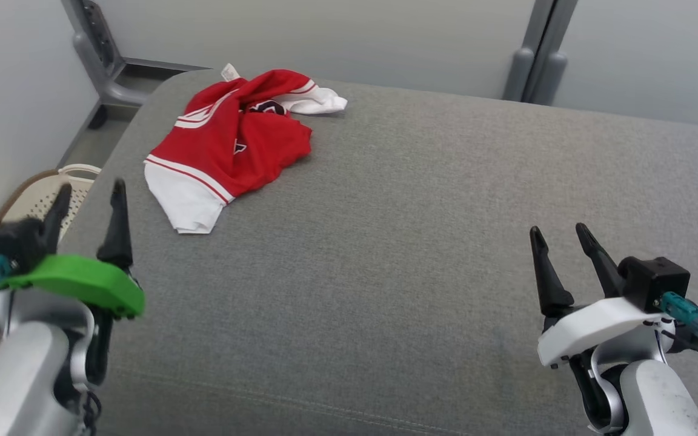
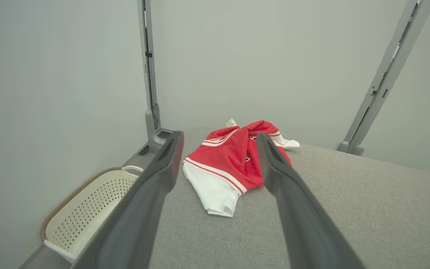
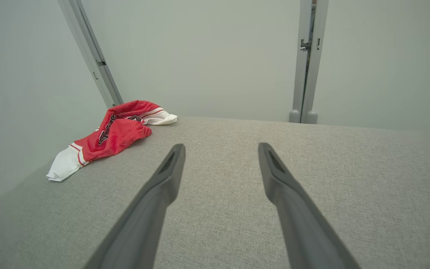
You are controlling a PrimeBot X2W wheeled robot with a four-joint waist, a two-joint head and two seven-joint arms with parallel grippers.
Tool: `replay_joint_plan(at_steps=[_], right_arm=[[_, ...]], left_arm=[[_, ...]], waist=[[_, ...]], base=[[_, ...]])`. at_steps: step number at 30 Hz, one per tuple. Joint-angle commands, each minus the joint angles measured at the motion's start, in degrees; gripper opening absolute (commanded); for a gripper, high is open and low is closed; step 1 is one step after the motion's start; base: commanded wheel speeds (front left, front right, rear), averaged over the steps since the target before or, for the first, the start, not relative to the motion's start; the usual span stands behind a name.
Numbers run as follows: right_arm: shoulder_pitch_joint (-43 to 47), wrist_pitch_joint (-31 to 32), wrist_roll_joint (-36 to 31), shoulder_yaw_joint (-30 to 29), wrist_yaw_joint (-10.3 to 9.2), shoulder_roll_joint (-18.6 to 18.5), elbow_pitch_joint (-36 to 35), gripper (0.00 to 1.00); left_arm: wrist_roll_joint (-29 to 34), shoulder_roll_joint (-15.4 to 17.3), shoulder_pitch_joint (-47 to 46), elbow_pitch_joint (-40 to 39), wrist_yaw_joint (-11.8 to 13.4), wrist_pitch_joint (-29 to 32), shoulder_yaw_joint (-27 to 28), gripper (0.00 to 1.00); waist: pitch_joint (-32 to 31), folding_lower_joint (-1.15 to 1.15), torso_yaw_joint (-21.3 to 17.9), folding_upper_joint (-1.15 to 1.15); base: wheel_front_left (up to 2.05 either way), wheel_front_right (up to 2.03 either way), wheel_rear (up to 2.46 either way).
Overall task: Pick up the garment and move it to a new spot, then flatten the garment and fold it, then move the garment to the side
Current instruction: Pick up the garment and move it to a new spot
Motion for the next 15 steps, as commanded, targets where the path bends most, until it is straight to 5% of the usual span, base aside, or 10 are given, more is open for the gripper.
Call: replay_joint_plan(at_steps=[1,6,15], right_arm=[[-1.4,0.3,-0.5,0.2,-0.06,-0.2,-1.0,1.00],[-3.9,0.7,-1.0,0.7,-0.06,-0.2,-3.3,1.00],[-8.0,-0.1,-0.3,1.5,-0.06,-0.2,-6.8,1.00]], left_arm=[[1.2,1.4,-4.6,1.4,-1.0,1.6,-0.1,1.00],[0.3,3.3,-18.1,7.4,-4.8,8.1,0.4,1.00],[-2.4,7.9,-34.0,19.8,-7.6,18.1,3.5,1.00]], waist=[[5.0,0.00,-5.2,0.00],[10.1,0.00,-10.1,0.00],[21.2,0.00,-18.4,0.00]], base=[[0.00,0.00,0.00],[0.00,0.00,0.00],[0.00,0.00,0.00]])
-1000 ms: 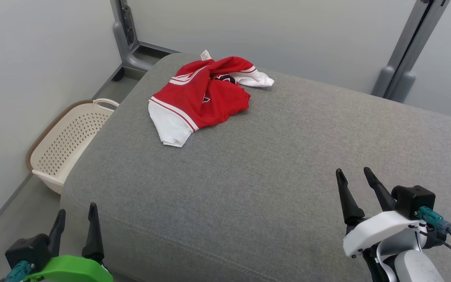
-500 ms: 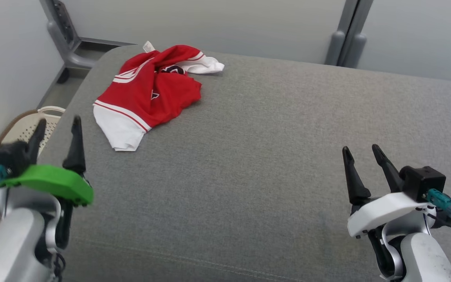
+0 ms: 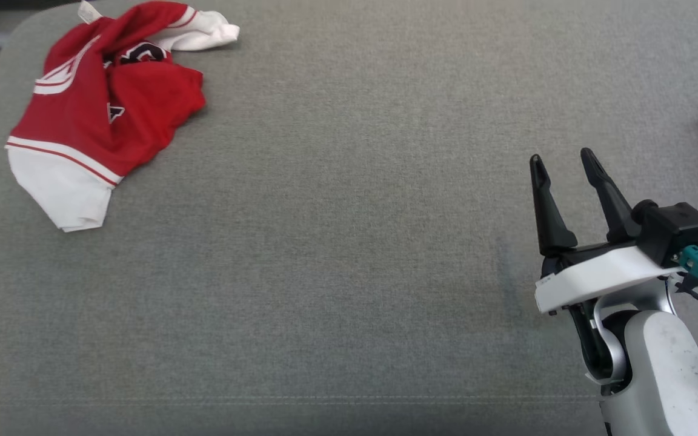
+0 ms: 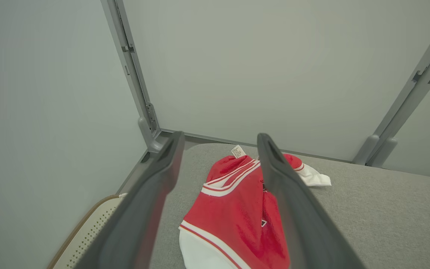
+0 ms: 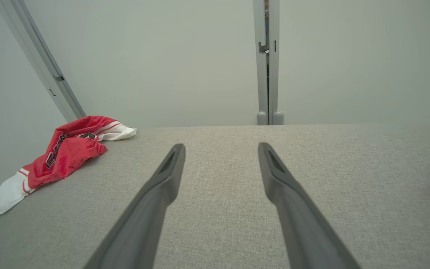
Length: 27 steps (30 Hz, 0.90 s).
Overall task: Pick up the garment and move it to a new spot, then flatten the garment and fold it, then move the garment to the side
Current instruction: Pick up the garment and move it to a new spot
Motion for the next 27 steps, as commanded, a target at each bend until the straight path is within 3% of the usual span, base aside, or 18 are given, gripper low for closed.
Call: replay_joint_plan(at_steps=[1,12,20,27], right_arm=[[-1.5,-0.7,0.3,-0.6,-0.06,-0.1,-0.8,1.00],[-4.4,-3.1,1.5,-0.4,-0.06,-0.1,-0.8,1.00],[-6.4,-4.8,2.4,0.5,-0.06,-0.1,0.7,1.00],[-7.5,-5.8,2.0,0.8,-0.06,-0.1,1.7,1.00]], left_arm=[[-1.1,0.6,-3.1,2.3,-0.8,1.9,0.6,1.00],[-2.6,2.2,-8.2,6.9,-0.9,7.1,1.2,1.00],[-1.7,3.0,-9.1,8.6,-1.1,7.1,0.5,1.00],[1.9,4.9,-10.0,10.8,2.6,4.3,-0.1,1.00]], waist=[[11.1,-0.01,-8.9,0.00],[20.6,-0.01,-11.8,0.00],[24.9,-0.01,-12.8,0.00],[27.0,-0.01,-13.7,0.00]], base=[[0.00,0.00,0.00],[0.00,0.00,0.00],[0.00,0.00,0.00],[0.00,0.00,0.00]])
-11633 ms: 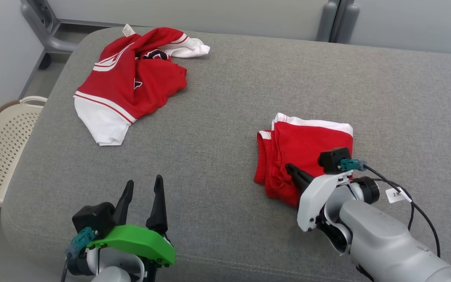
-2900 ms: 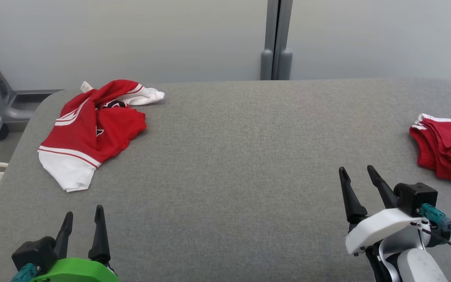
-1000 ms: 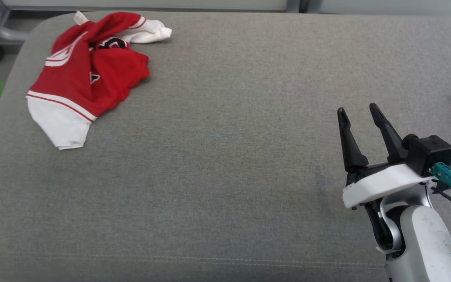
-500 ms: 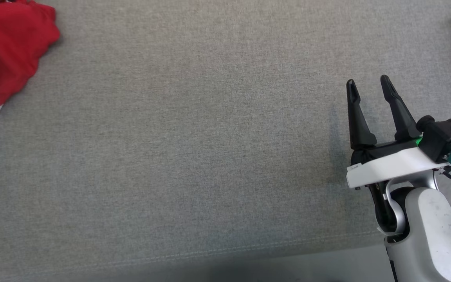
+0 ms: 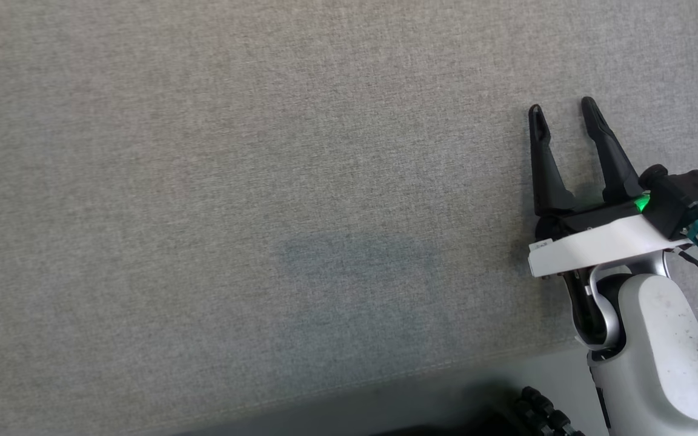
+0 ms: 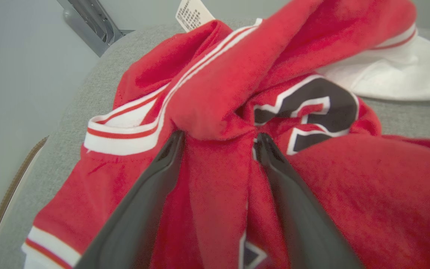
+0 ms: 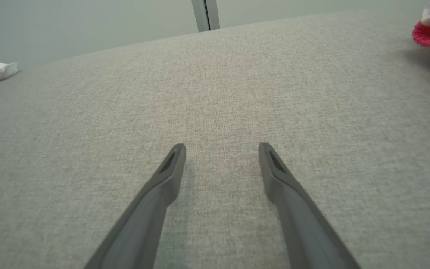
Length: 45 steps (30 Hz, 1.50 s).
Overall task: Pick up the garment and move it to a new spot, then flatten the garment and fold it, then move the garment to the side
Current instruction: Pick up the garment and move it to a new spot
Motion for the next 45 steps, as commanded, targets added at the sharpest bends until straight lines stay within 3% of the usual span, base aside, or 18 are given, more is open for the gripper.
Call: replay_joint_plan(at_steps=[1,3,4,6,9,22,33,39,45], right_arm=[[-0.9,-0.3,-0.2,-0.1,-0.06,-0.1,0.2,1.00],[-0.9,-0.5,-0.3,-0.2,-0.06,-0.1,0.6,1.00],[-0.8,-0.5,-0.4,-0.3,-0.06,-0.1,0.8,1.00],[-0.7,-0.7,-0.7,-0.6,-0.06,-0.1,1.2,1.00],[-0.7,-1.1,-1.1,-0.5,-0.06,-0.1,1.5,1.00],[2.0,-1.1,-1.7,-0.9,-0.06,-0.1,4.1,1.00],[6.3,-0.4,-1.2,-1.9,-0.06,-0.1,5.8,1.00],[8.3,0.1,-0.6,-2.1,-0.06,-0.1,5.8,1.00],[10.0,0.4,-0.5,-2.6,-0.06,-0.1,5.5,1.00]], left_arm=[[0.6,0.3,-0.8,0.3,0.7,-0.6,0.3,1.00],[0.5,0.1,-0.8,0.7,1.4,-1.9,0.7,1.00],[0.2,-0.3,-0.8,0.9,1.5,-2.7,1.0,0.94],[0.0,-0.6,-0.6,1.2,1.3,-4.1,1.2,0.47],[0.1,-1.3,-0.1,1.1,1.1,-5.8,1.3,0.00],[1.2,-3.9,1.4,-0.5,-3.7,-11.0,-1.5,0.00],[1.5,-9.2,3.6,-10.0,-7.6,-9.9,-7.0,0.00],[1.2,-11.1,6.9,-18.0,-7.4,-6.8,-10.2,0.00],[-0.2,-15.7,12.5,-23.3,-3.2,-6.8,-11.9,0.00]], waist=[[1.4,-0.01,-1.2,0.00],[1.4,-0.01,-1.2,0.00],[1.4,-0.01,-1.2,0.00],[0.9,-0.01,-1.0,0.00],[-0.6,-0.01,-0.6,0.00],[-11.2,-0.01,1.3,0.00],[-23.4,-0.01,2.6,0.00],[-27.4,-0.01,3.0,0.00],[-29.4,-0.01,3.1,0.00]], base=[[0.00,0.00,0.00],[0.00,0.00,0.00],[0.00,0.00,0.00],[0.00,0.00,0.00],[0.00,0.00,0.00],[0.00,0.00,0.00],[0.00,0.00,0.00],[0.00,0.00,0.00],[0.00,0.00,0.00]])
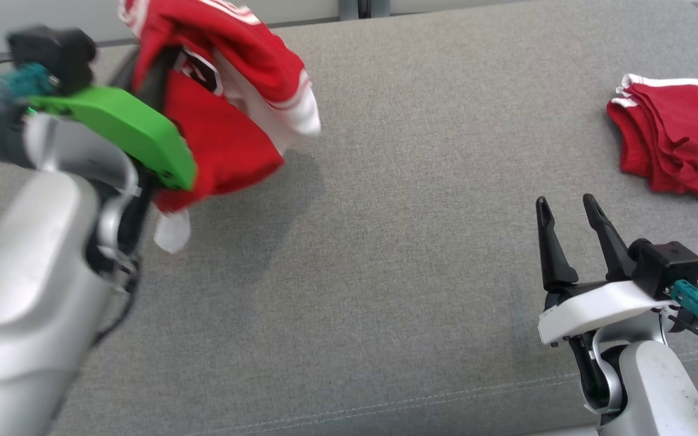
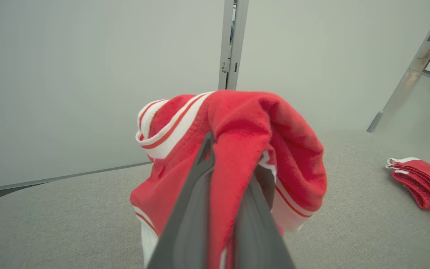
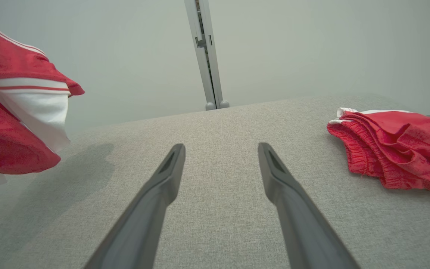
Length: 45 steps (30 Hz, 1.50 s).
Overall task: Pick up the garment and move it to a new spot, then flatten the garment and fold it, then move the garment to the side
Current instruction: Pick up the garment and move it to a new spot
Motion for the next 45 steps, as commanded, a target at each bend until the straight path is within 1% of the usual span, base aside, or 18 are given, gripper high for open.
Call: replay_joint_plan(at_steps=[1,6,10,14,18,21,26,30,31,32,33,38,42,45], right_arm=[[0.9,0.1,0.3,-0.1,-0.06,-0.1,-0.1,1.00],[1.2,0.4,0.6,0.0,-0.06,-0.1,-0.3,1.00],[0.3,0.5,0.8,0.7,-0.06,-0.1,-0.5,1.00],[-0.7,0.3,1.5,2.0,-0.06,-0.1,-0.4,1.00],[-1.2,-0.1,2.1,3.2,-0.06,-0.1,0.3,1.00],[-1.7,-0.5,2.5,3.8,-0.06,-0.1,0.9,1.00],[-2.7,-1.5,3.6,5.7,-0.06,-0.1,2.2,1.00],[-3.6,-2.3,4.2,7.0,-0.06,-0.1,3.2,1.00],[-3.7,-2.5,4.3,7.2,-0.06,-0.1,3.6,1.00],[-3.9,-2.6,4.3,7.3,-0.06,-0.1,3.9,1.00],[-4.1,-2.7,4.4,7.4,-0.06,-0.1,4.2,1.00],[-4.3,-3.0,4.0,7.1,-0.06,-0.1,5.4,1.00],[-4.0,-3.0,3.3,5.8,-0.06,-0.1,5.4,1.00],[-2.8,-2.6,2.7,4.8,-0.06,-0.1,5.3,1.00]], left_arm=[[-1.0,-2.1,2.2,-0.4,1.1,-0.9,-0.4,0.00],[-2.3,-10.0,5.4,1.2,2.1,-3.8,-2.9,0.00],[-2.0,-16.1,5.0,4.8,2.6,-6.4,-4.8,0.00],[-1.4,-19.9,3.1,9.9,3.8,-9.4,-5.0,0.00],[-1.7,-22.0,1.4,15.4,5.2,-12.9,-4.0,0.00],[-1.6,-22.8,0.5,19.7,5.5,-14.6,-4.5,0.00],[-1.6,-23.5,-0.5,27.7,5.2,-16.5,-6.5,0.00],[-3.1,-23.8,-0.7,32.7,4.4,-17.7,-8.2,0.01],[-4.1,-23.9,-0.5,33.0,3.9,-17.9,-8.9,0.34],[-5.1,-23.9,-0.1,33.2,3.6,-17.8,-9.8,0.58],[-6.0,-23.8,0.4,33.3,3.4,-17.6,-10.7,1.00],[-11.2,-23.8,1.5,32.1,3.0,-18.0,-15.8,1.00],[-14.4,-23.8,1.0,30.4,3.0,-19.0,-19.5,1.00],[-15.9,-23.8,0.2,29.5,3.1,-20.0,-21.1,1.00]], waist=[[-1.8,0.01,0.4,0.00],[-2.4,0.01,-0.6,0.00],[-2.2,0.01,-2.2,0.00],[-1.2,0.01,-4.9,0.00],[0.5,0.01,-8.1,0.00],[1.9,0.01,-10.3,0.00],[4.2,0.01,-14.0,0.00],[5.3,0.01,-16.2,0.00],[5.4,0.01,-16.5,0.00],[5.4,0.01,-16.7,0.00],[5.3,0.01,-16.9,0.00],[4.2,0.01,-16.3,0.00],[2.6,0.01,-13.9,0.00],[0.9,0.01,-11.6,0.00]], base=[[0.00,0.00,0.00],[0.00,0.00,0.00],[0.00,0.00,0.00],[0.00,0.00,0.00],[0.00,0.00,0.00],[0.00,0.00,0.00],[0.00,0.00,0.00],[0.00,0.00,0.00],[0.00,0.00,0.00],[0.00,0.00,0.00],[0.00,0.00,0.00],[0.00,0.00,0.00],[0.00,0.00,0.00],[0.00,0.00,0.00]])
